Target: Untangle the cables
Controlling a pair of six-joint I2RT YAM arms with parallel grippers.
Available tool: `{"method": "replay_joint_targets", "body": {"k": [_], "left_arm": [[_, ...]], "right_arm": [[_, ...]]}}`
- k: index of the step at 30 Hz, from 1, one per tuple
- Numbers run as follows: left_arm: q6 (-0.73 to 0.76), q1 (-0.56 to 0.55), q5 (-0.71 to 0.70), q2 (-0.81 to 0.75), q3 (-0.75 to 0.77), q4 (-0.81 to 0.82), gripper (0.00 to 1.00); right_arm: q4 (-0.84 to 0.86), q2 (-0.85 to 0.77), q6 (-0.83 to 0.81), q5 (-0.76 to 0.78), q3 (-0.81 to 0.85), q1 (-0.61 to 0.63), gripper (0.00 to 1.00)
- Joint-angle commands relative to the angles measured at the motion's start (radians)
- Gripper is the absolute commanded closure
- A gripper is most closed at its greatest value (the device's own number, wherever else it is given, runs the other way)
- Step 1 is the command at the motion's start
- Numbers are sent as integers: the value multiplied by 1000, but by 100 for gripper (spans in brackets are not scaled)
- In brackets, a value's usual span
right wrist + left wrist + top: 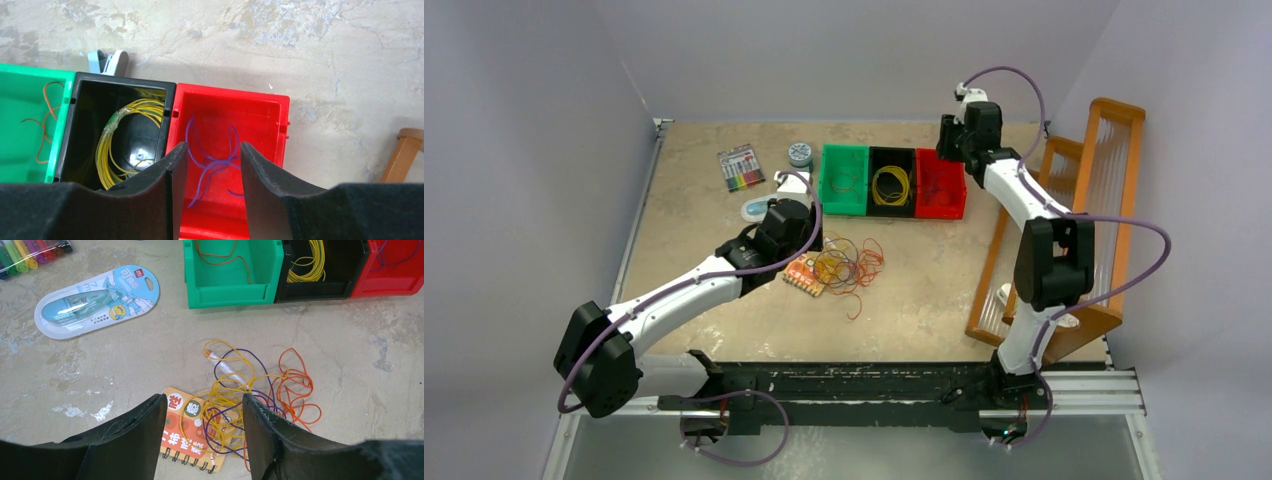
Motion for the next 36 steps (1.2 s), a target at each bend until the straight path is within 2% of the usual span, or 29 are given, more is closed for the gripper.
{"method": "replay_joint_targets", "body": {"k": [1, 6, 12, 15, 23, 27, 29, 32, 36], "left_arm": [[7, 4, -17, -24, 40, 17, 43], [8, 4, -17, -25, 41, 15, 43], [7, 3, -1, -16, 48, 18, 44], [8, 4, 9, -16, 51, 17, 43], [-14, 3, 70, 1, 20, 62, 43], [-26, 3, 66, 42, -1, 99, 43], [-21, 4, 69, 55, -19, 125, 43], [-10, 4, 92, 70, -56, 185, 43], [21, 3, 92, 109, -83, 189, 43]], "right_arm": [[9, -76, 56, 26, -54, 6, 56], [-33, -119, 103, -4, -132, 7, 60], [-34, -115, 117, -33, -179, 8, 74], [4, -137, 114, -83, -200, 9, 77], [296, -345, 43, -380, -380, 12, 67], [321, -368, -16, -533, -405, 42, 63], [283, -358, -69, -552, -395, 83, 62], [222, -328, -151, -492, -374, 168, 61], [240, -309, -141, -498, -394, 208, 60]]}}
